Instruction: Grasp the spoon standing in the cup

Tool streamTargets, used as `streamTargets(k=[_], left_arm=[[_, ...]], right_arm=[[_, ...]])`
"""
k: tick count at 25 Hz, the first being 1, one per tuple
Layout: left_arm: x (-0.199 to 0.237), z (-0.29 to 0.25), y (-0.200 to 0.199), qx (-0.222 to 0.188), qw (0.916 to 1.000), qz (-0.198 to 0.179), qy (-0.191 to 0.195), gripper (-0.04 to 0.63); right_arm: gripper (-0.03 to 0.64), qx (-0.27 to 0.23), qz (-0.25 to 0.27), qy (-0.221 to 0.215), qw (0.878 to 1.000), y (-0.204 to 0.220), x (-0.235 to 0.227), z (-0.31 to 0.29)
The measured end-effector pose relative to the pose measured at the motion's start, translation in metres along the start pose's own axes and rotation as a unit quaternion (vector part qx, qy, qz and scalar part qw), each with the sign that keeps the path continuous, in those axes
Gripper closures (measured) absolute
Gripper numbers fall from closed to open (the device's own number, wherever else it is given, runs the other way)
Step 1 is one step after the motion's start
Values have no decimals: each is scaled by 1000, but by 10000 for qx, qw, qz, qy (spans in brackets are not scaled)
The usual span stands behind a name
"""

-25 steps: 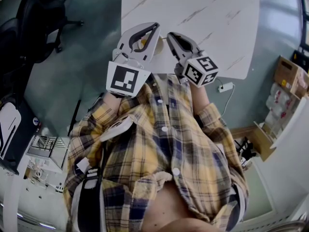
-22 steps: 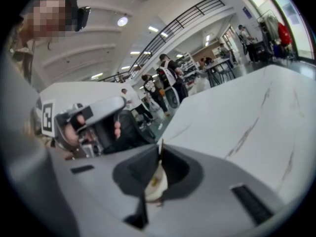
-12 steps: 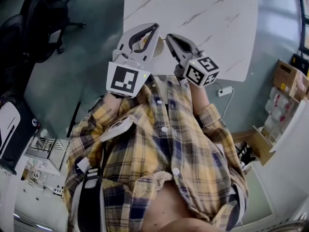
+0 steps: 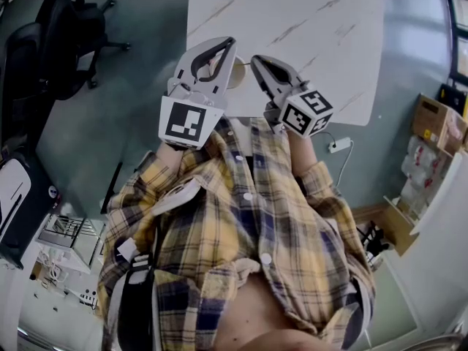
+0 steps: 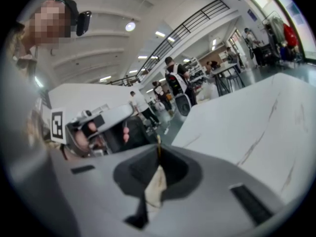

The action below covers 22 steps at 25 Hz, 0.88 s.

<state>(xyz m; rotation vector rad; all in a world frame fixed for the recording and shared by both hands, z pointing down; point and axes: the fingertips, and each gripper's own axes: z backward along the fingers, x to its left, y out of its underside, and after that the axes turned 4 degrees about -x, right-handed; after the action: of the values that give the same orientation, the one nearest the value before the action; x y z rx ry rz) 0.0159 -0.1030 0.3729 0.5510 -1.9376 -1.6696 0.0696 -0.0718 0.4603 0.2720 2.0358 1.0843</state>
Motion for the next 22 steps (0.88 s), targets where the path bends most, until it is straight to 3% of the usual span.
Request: streamTargets(k=[14,22], left_arm=[[8,13,-23,-214,9989,-152,-380,580],[13,27,-45,-457,9965,-308,-633,580]], right_arm=[[584,-263,467,-452,9975,-42,39,16],[584,-608,992,-788,9901,-81,69,9]])
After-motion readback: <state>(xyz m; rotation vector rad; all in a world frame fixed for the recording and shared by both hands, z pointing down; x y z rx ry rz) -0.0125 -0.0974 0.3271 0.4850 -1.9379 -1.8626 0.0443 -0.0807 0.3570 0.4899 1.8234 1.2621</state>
